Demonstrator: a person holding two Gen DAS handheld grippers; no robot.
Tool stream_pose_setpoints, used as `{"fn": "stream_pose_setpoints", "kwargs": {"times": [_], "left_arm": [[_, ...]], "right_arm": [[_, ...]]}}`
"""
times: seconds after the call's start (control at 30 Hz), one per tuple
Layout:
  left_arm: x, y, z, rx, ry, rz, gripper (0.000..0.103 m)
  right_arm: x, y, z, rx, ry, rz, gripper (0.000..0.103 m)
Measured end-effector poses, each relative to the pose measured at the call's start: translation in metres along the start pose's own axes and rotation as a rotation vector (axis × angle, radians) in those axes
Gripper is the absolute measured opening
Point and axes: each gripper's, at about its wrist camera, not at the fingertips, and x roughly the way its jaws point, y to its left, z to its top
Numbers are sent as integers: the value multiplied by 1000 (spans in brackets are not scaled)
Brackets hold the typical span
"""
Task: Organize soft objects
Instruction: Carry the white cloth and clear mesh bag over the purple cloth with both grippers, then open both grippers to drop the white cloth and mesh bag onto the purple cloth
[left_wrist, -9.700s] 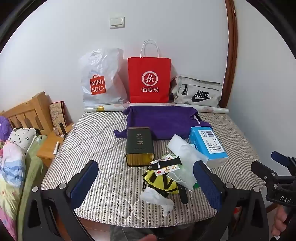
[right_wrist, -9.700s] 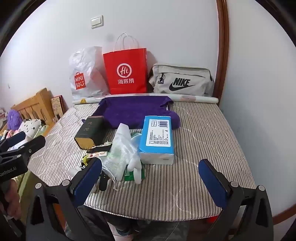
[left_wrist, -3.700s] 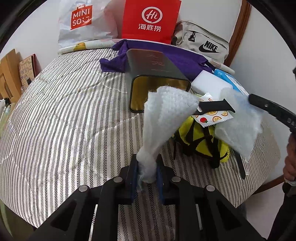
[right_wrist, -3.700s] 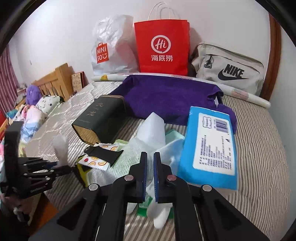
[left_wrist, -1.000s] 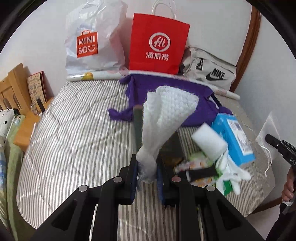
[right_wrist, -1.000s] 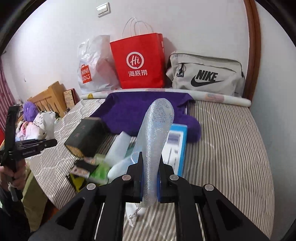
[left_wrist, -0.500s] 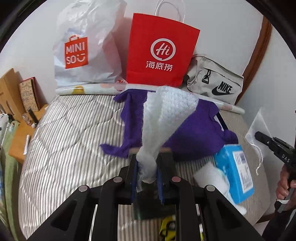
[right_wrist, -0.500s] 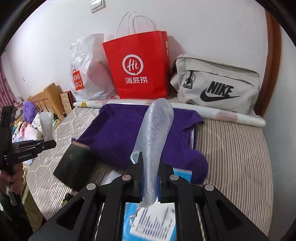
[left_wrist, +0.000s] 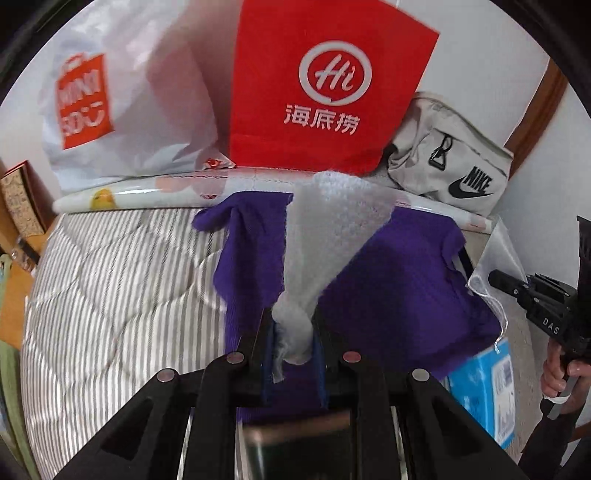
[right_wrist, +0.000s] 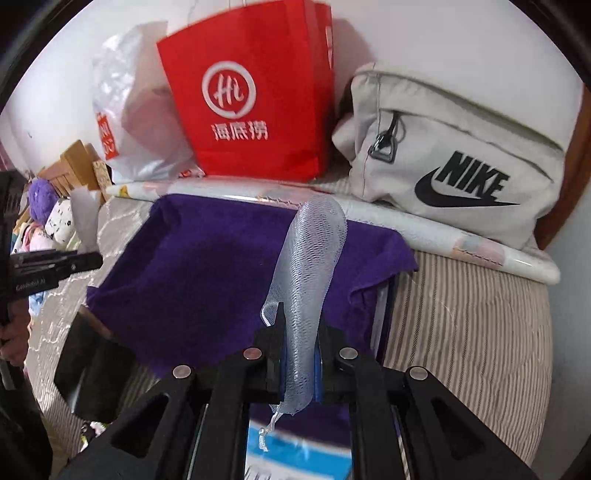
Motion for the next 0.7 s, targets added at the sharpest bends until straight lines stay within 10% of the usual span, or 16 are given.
{"fn": "stream_pose_setpoints", "kwargs": {"times": [0.7], "left_arm": [[90, 5, 36, -15, 177, 15, 18]], "right_arm": [[76, -18, 13, -14, 153, -23, 13]]}}
